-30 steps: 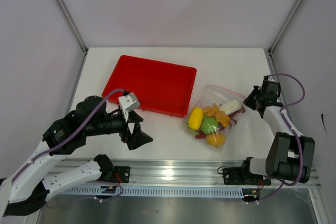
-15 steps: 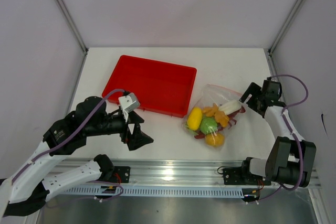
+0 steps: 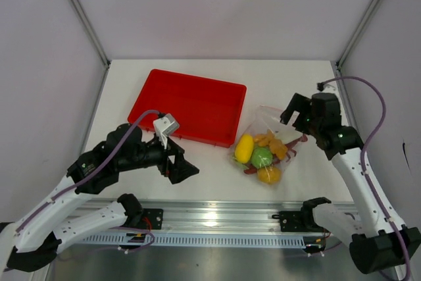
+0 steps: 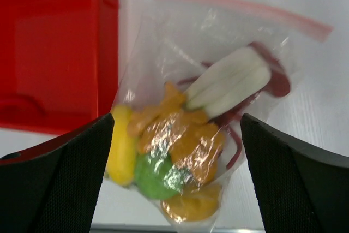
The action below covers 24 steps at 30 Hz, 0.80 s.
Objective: Place the food in the zip-top bag and seal the zipper
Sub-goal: Reset both arms
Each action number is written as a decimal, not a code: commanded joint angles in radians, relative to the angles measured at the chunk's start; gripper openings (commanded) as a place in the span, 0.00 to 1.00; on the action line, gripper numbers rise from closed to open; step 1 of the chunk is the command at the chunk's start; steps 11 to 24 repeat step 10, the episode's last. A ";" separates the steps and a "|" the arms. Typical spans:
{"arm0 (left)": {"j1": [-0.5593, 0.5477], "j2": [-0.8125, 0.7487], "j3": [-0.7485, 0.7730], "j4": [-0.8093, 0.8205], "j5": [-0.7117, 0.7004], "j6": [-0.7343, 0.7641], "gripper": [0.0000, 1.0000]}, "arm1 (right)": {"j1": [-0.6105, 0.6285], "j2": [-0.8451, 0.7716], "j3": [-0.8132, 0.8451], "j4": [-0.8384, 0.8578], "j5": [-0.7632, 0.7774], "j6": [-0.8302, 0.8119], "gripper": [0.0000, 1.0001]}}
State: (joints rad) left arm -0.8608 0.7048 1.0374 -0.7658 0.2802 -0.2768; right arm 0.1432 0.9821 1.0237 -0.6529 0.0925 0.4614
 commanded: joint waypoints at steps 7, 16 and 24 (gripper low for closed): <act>0.006 -0.018 -0.177 0.258 0.022 -0.194 1.00 | 0.511 -0.012 -0.043 -0.238 0.257 0.295 1.00; 0.006 -0.024 -0.255 0.328 0.043 -0.240 0.99 | 0.565 -0.039 -0.088 -0.222 0.291 0.341 0.99; 0.006 -0.024 -0.255 0.328 0.043 -0.240 0.99 | 0.565 -0.039 -0.088 -0.222 0.291 0.341 0.99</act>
